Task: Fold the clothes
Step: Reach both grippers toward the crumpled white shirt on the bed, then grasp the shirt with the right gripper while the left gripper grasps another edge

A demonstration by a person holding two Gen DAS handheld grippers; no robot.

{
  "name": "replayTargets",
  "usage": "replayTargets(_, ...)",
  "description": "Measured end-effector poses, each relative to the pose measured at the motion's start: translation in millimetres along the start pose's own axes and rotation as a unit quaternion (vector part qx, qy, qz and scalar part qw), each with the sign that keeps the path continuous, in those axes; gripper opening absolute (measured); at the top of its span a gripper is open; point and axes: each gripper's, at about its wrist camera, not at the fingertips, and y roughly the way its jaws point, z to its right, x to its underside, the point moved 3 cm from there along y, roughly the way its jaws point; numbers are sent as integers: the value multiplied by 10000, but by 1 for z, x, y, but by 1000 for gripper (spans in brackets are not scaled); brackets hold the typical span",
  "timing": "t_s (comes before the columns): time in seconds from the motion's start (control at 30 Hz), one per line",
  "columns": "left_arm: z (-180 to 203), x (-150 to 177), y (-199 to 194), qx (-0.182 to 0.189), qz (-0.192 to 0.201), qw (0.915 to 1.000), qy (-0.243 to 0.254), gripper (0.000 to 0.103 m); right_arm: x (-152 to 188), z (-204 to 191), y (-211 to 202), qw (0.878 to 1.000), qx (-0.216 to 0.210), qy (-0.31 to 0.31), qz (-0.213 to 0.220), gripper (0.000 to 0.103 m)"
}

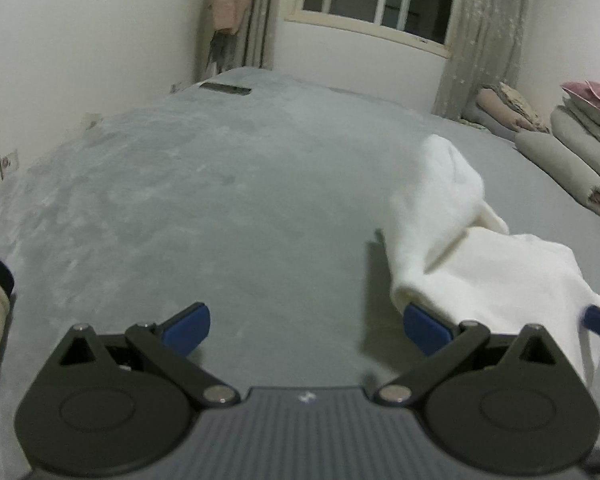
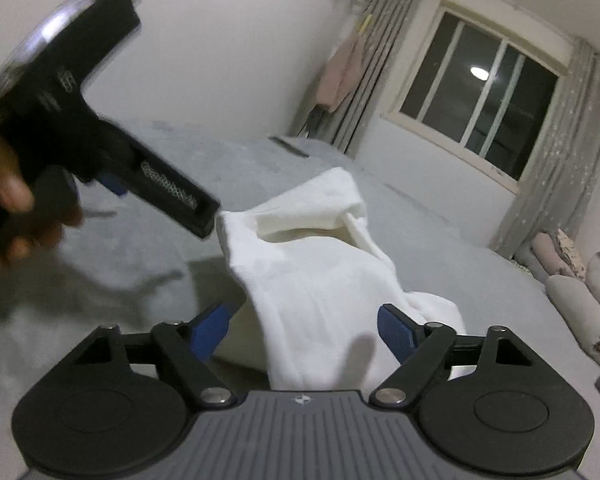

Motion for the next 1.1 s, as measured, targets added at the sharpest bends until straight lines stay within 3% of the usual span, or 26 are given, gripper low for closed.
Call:
replayTargets(0.07, -3, -1, 4, -19, -76, 10000, -52, 103, -7, -5, 15, 9996, 44, -239, -107, 67)
replayTargets(0.1, -5, -2, 6, -33, -90, 9999, -71, 103, -11, -7, 24, 9993, 71, -341, -158, 58)
replayTargets(0.13, -6, -2, 6, -40, -84, 9999, -90, 103, -15, -6, 32, 9987, 128, -426, -239, 36)
replayTargets(0.2, -8, -4, 5, -26, -54, 9999, -136, 103, -27, 10, 38, 9988, 229, -216, -369, 5)
replayTargets(0.33, -4, -3, 4, 162, -2, 9997, -159, 103, -68, 74, 7, 9942, -214, 1042, 179, 5)
replayTargets(0.47, 0, -4, -2, 774, 72, 9967, -243, 103, -121, 104, -42, 9838, -835, 1240, 986, 5)
replayTargets(0.53, -7, -8, -10, 880, 243, 9951, -375, 103, -141, 117, -74, 9682, -1230, 1450, 1627, 5)
replayTargets(0.6, -14, -13, -18, 963, 422, 9931, -511, 103, -154, 136, -106, 9419, -1592, 1903, 2265, 5)
replayTargets(0.67, -22, -17, -26, 1045, 601, 9906, -647, 103, -149, 161, -116, 9168, -1720, 2641, 2451, 5)
replayTargets(0.73, -29, -21, -33, 1126, 779, 9875, -782, 103, -129, 182, -99, 9066, -1546, 3323, 2091, 5)
replayTargets(0.87, -27, -20, -27, 977, 762, 9908, -542, 96, -50, 208, -34, 9020, -891, 4205, 407, 5)
replayTargets(0.93, -19, -18, -24, 865, 714, 9935, -217, 94, -7, 214, -9, 9071, -458, 4163, -415, 10)
replayTargets(1.07, -4, -13, -27, 550, 694, 9957, 279, 98, 41, 223, 0, 9185, -105, 3833, -968, 18)
replayTargets(1.1, 1, -11, -28, 459, 691, 9957, 402, 100, 53, 226, 2, 9205, -17, 3747, -1106, 24)
